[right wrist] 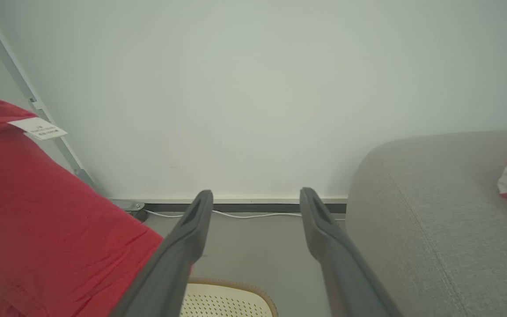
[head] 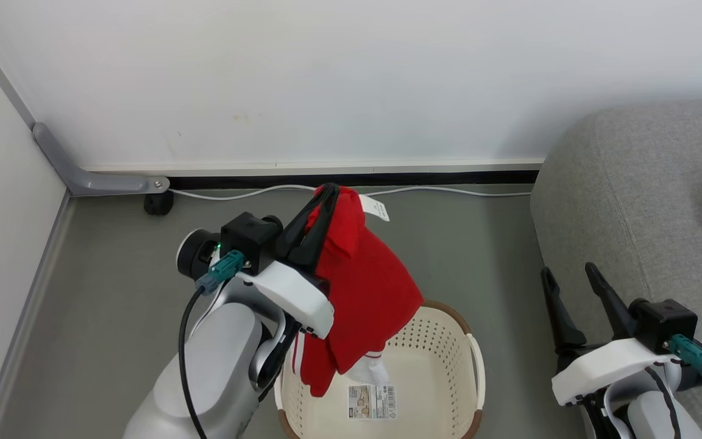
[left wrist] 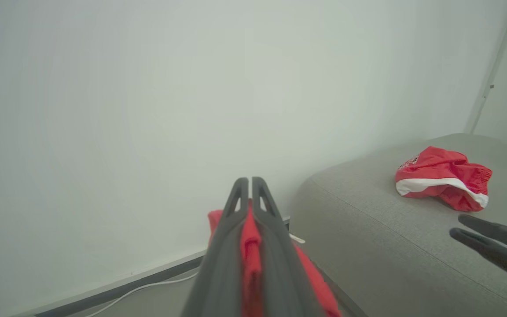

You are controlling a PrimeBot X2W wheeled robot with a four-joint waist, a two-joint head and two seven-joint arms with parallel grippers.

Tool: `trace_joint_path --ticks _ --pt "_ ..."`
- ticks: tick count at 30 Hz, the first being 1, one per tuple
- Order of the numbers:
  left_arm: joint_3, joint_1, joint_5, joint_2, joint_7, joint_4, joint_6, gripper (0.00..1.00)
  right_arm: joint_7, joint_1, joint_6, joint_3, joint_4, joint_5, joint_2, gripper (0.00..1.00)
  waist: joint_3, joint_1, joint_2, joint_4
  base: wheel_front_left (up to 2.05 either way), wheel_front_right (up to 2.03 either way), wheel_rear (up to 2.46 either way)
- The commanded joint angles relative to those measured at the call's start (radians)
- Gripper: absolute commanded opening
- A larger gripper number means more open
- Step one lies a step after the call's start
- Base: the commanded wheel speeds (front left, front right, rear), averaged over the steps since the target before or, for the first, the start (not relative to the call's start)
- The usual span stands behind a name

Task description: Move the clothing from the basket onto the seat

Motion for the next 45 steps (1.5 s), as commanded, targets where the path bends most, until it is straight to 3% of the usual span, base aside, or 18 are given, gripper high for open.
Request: trace_joint_path --ticks 1,24,31,39,45 --pt "0.026 -0.062 0.006 0.013 -0.013 -0.045 -0.009 0.0 -0.006 -0.005 0.003 0.02 -0.018 -0.003 -0.001 1.0 0.0 0.0 0.0 -0.001 0.0 0.0 0.0" --pt "-0.082 -0.136 -0.014 -0.001 0.006 -0.146 -0.002 0.0 -0.006 -0.024 0.003 0.069 -0.025 0.014 -0.014 1.0 0.023 0.0 0.0 -0.007 0.0 0.0 0.0" --pt "-0.125 -0.13 -0.025 -0.003 0.002 -0.161 -0.003 0.0 -0.006 -0.11 0.003 0.297 -0.054 0.084 -0.139 1.0 0.034 0.0 0.0 0.005 0.0 0.0 0.0" --pt "-0.169 -0.132 -0.032 -0.003 -0.003 -0.17 -0.003 0.0 -0.005 -0.299 0.003 0.655 -0.043 0.254 -0.346 1.0 0.043 0.0 0.0 0.024 0.0 0.0 0.0" --pt "-0.216 -0.144 -0.039 -0.003 -0.006 -0.186 0.001 0.0 0.014 -0.458 0.003 0.933 -0.063 0.412 -0.459 1.0 0.05 0.0 0.0 0.042 0.0 0.0 0.0"
